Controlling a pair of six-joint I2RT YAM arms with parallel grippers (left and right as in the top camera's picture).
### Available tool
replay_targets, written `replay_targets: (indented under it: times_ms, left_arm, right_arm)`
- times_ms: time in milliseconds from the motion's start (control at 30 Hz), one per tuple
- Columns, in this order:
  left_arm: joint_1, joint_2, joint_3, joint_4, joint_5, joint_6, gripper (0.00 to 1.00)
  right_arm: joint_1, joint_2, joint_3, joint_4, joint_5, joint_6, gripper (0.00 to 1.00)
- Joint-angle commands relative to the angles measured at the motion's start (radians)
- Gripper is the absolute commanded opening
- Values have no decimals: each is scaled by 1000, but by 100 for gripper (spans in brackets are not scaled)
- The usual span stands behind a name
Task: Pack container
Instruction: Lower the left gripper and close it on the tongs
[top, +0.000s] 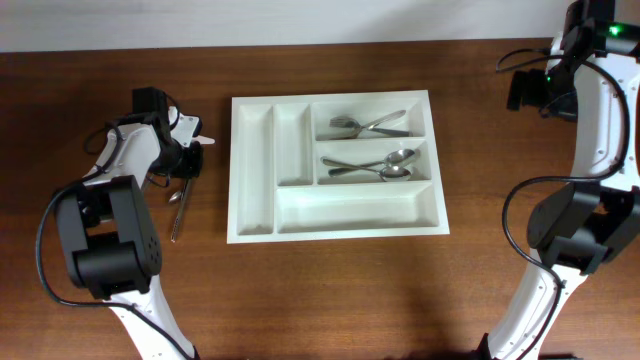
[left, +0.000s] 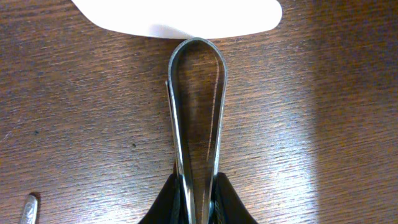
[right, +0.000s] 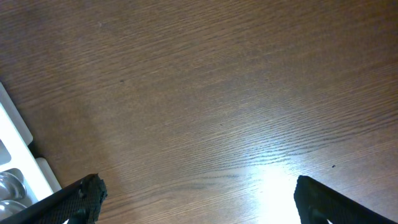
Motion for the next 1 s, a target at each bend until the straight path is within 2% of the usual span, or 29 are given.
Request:
replay_targets:
  times_ms: [0, 267, 300, 367, 533, 767, 967]
  left_arm:
    - [0, 42, -4, -7, 11, -17, 2]
    - [0, 42, -4, 1, 10, -17, 2]
    - [0, 42, -4, 1, 8, -17, 6]
    - [0, 42, -5, 8, 7, -16, 32]
    - [0, 42, -5, 48, 7, -16, 47]
    - [0, 42, -5, 100, 8, -17, 54]
    - [0, 42, -5, 169, 24, -16, 56]
  right_arm:
    - [5, -29, 6, 0, -2, -6, 99]
    - [5, -29, 6, 0, -2, -6, 99]
    - [5, -29, 6, 0, -2, -6, 99]
    - [5, -29, 6, 0, -2, -6, 99]
    - [5, -29, 6, 0, -2, -6, 99]
    - [5, -29, 6, 0, -2, -6, 99]
    - [5, -29, 6, 0, -2, -6, 99]
